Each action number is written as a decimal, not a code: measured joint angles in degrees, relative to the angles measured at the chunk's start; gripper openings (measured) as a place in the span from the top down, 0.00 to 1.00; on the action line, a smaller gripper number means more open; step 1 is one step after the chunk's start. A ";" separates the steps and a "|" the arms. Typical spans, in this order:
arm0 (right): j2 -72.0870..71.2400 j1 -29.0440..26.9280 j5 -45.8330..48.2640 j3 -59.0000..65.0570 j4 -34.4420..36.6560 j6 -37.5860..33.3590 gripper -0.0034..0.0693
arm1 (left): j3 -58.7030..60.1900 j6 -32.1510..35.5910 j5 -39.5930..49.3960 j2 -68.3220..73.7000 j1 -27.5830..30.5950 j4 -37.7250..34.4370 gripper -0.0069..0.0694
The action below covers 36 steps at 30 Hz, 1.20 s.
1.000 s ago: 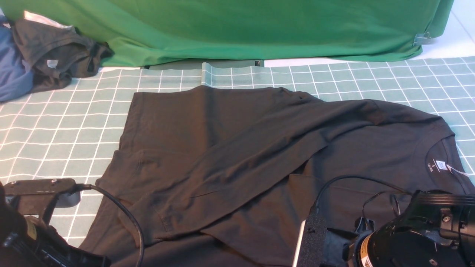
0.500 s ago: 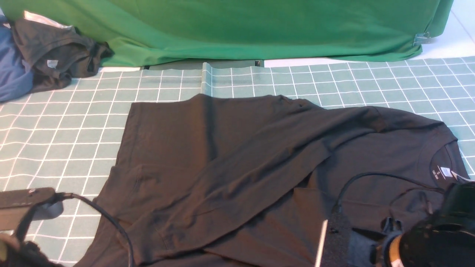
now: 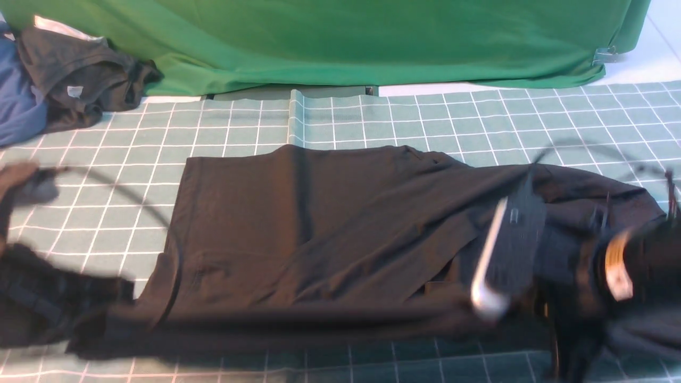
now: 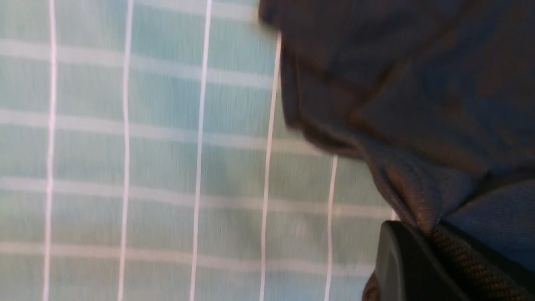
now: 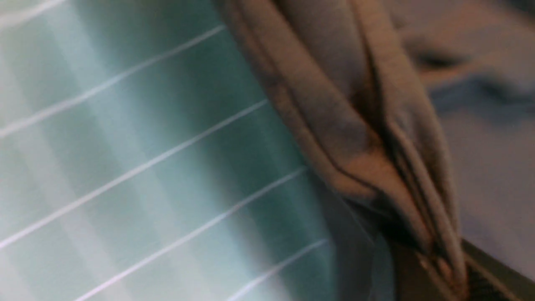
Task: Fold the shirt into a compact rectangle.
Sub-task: 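Fold the black garment in half by bringing its near edge over to the far edge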
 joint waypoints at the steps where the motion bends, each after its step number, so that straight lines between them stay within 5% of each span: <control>1: 1.04 -1.79 -0.12 -1.78 -0.06 -1.15 0.89 | -1.56 -0.05 -1.29 2.49 0.00 0.53 0.90; 9: 12.54 -10.61 0.01 -14.95 -0.06 -7.14 0.89 | -15.54 1.00 -7.67 21.95 2.80 1.75 0.90; 18: 28.60 -14.56 -0.16 -30.92 -0.09 -9.06 0.89 | -37.87 5.54 -8.26 42.77 11.02 2.14 0.90; 25: 39.54 -15.69 -1.06 -40.17 -0.14 -10.03 0.89 | -50.46 7.30 -4.17 54.20 11.42 0.54 0.90; 36: 44.89 -15.86 0.70 -43.98 -0.20 -10.03 0.89 | -47.60 20.38 6.40 56.24 8.53 -5.40 0.90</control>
